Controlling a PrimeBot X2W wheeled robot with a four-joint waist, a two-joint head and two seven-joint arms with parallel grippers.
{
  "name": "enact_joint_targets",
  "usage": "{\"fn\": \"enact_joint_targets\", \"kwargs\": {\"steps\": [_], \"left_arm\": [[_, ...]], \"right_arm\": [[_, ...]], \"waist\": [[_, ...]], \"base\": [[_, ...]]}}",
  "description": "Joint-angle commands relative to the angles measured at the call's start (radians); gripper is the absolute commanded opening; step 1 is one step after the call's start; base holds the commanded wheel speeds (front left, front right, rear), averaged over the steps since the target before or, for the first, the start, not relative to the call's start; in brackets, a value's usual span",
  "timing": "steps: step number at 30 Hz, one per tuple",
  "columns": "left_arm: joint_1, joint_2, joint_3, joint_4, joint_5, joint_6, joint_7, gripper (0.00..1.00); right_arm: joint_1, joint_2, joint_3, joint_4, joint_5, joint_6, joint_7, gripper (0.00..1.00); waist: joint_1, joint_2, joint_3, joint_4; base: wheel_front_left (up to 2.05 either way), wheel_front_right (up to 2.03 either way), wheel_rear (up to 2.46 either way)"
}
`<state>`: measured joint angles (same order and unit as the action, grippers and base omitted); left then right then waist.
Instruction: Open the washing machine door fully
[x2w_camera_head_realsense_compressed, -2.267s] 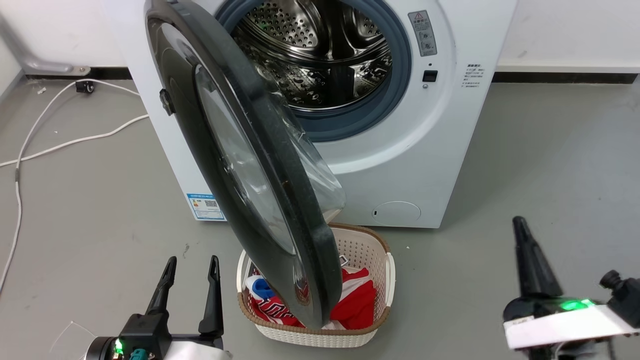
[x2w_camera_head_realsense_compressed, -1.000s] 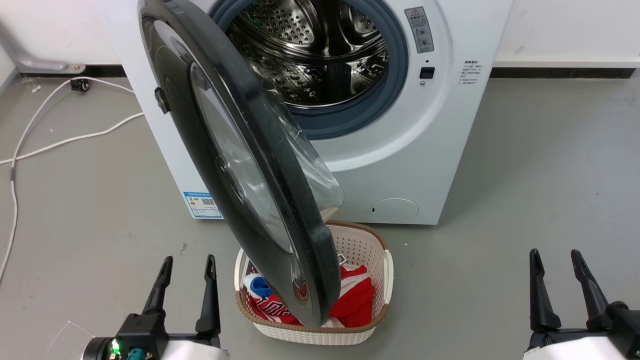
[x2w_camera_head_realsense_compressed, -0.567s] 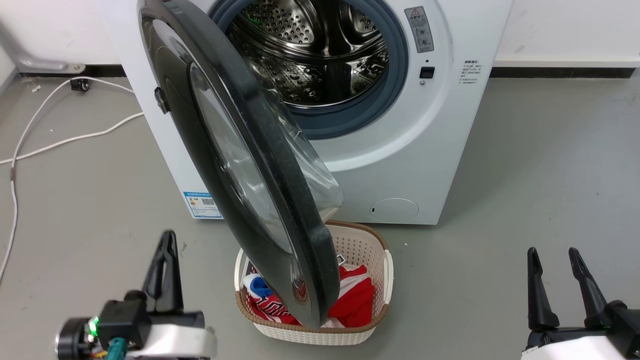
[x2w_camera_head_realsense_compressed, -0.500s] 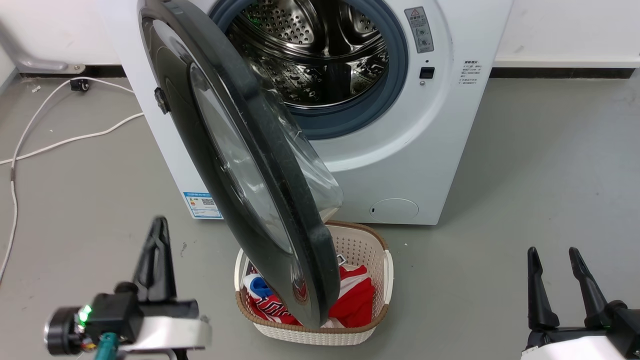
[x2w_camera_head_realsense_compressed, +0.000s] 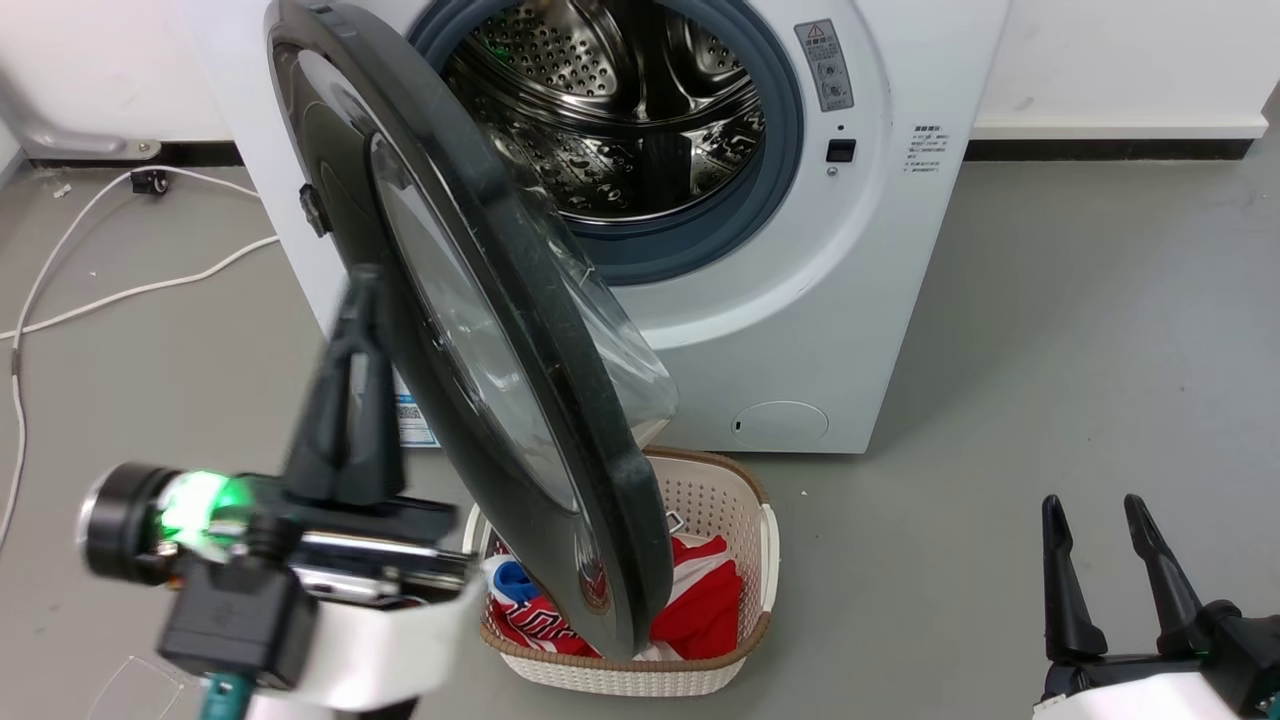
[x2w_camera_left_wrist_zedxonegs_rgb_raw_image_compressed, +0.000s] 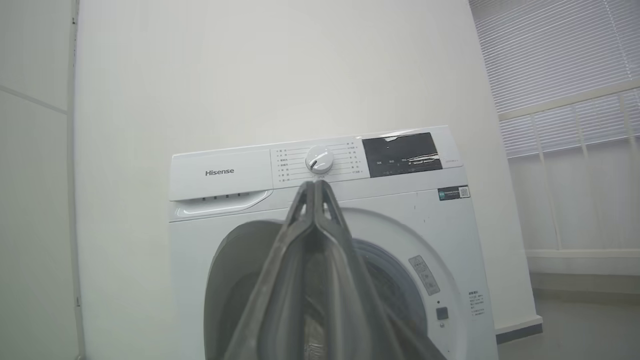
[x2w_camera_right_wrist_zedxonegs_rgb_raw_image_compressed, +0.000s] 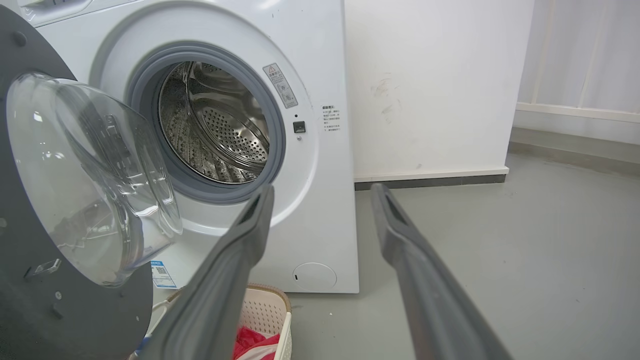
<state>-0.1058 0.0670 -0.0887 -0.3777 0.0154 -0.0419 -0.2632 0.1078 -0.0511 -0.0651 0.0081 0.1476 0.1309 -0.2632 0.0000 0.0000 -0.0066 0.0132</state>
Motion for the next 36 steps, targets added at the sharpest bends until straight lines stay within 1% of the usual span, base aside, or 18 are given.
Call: {"fn": "enact_joint_targets", "kwargs": {"steps": [1,8,15,20,23,29,36], "left_arm": [[-0.012,-0.001,-0.030,-0.013,0.007,-0.009,-0.002,0.00],[-0.049,-0.007,-0.227,-0.040,0.003,-0.047,-0.002,0.00],[-0.073,-0.012,-0.415,-0.022,-0.008,-0.065,-0.002,0.00],[-0.070,-0.013,-0.525,0.017,-0.013,-0.074,-0.002,0.00],[-0.053,-0.013,-0.573,0.045,-0.012,-0.077,-0.002,0.00],[-0.019,0.004,-0.629,0.120,-0.027,-0.080,-0.002,0.00],[0.014,0.017,-0.628,0.213,-0.042,-0.075,-0.002,0.00]], "right_arm": [[0.014,0.002,0.001,-0.002,-0.002,0.000,-0.002,1.00],[0.015,0.002,0.006,-0.004,0.001,0.000,-0.002,1.00],[0.014,0.002,0.008,-0.002,0.001,0.000,-0.002,1.00],[0.013,0.002,0.009,-0.002,0.000,0.000,-0.002,1.00],[0.014,0.002,0.009,-0.003,0.001,0.000,-0.002,1.00],[0.018,0.002,0.010,-0.005,0.000,0.000,-0.002,1.00],[0.011,0.002,0.011,-0.007,-0.006,0.000,-0.002,1.00]], "waist": [[0.0000,0.0000,-0.002,-0.001],[0.0000,0.0000,-0.006,-0.006],[0.0000,0.0000,-0.008,-0.014],[0.0000,0.0000,-0.008,-0.018],[0.0000,0.0000,-0.007,-0.019],[0.0000,0.0000,-0.003,-0.018],[0.0000,0.0000,0.010,-0.017]], "base": [[0.00,0.00,0.00],[0.00,0.00,0.00],[0.00,0.00,0.00],[0.00,0.00,0.00],[0.00,0.00,0.00],[0.00,0.00,0.00],[0.00,0.00,0.00]]}}
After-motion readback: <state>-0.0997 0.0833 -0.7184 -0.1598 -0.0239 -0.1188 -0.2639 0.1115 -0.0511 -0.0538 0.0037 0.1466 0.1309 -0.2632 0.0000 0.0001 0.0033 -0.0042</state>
